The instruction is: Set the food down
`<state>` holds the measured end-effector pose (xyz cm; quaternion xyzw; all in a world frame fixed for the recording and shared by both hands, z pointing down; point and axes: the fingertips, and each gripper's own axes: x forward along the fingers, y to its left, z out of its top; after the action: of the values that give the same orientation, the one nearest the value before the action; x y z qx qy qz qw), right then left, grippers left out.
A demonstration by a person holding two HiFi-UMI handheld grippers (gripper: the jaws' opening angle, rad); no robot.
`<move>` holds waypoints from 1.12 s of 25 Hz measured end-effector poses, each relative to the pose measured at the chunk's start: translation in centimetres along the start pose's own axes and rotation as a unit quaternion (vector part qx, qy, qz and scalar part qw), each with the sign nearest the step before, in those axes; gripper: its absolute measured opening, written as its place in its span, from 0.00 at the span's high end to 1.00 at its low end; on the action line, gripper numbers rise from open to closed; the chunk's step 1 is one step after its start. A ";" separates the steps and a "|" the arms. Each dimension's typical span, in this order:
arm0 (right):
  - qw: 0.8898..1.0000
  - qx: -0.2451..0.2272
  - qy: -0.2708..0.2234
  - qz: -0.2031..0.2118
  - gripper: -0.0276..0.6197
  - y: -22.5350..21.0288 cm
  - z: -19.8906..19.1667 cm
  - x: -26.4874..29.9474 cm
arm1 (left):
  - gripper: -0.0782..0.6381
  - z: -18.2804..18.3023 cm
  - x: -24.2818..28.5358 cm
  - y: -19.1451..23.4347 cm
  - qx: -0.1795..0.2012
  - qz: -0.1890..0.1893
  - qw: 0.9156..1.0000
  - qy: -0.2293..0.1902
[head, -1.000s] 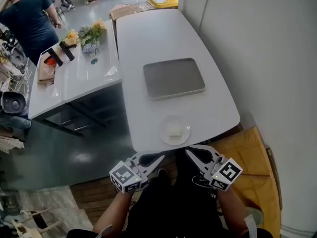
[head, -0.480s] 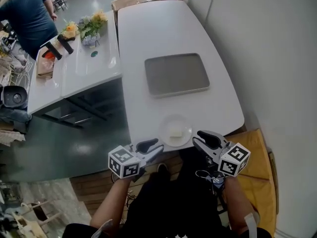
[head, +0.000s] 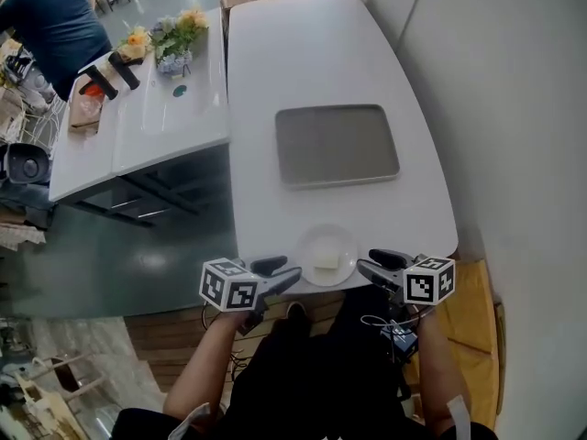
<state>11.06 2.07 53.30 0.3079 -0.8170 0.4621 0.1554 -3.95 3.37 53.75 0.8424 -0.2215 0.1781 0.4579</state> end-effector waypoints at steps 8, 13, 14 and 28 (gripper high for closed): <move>0.995 0.052 0.079 -0.001 0.68 -2.5 -1.1 2.4 | 0.64 -0.4 1.8 1.9 -0.025 0.015 0.998 0.057; 0.993 0.059 0.100 0.000 0.68 -2.9 -1.1 3.1 | 0.64 -0.6 2.5 2.7 -0.018 0.027 0.996 0.083; 0.993 0.058 0.104 -0.002 0.68 -3.0 -1.1 3.2 | 0.64 -0.7 2.7 2.8 -0.018 0.027 0.995 0.089; 0.986 0.109 0.123 0.026 0.70 -2.8 -2.4 4.5 | 0.66 -1.2 4.0 3.1 -0.031 0.030 0.993 0.114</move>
<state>9.35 1.43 58.81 0.2420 -0.7441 0.5870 0.2080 -2.40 2.09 58.52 0.7947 -0.1989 0.2796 0.5007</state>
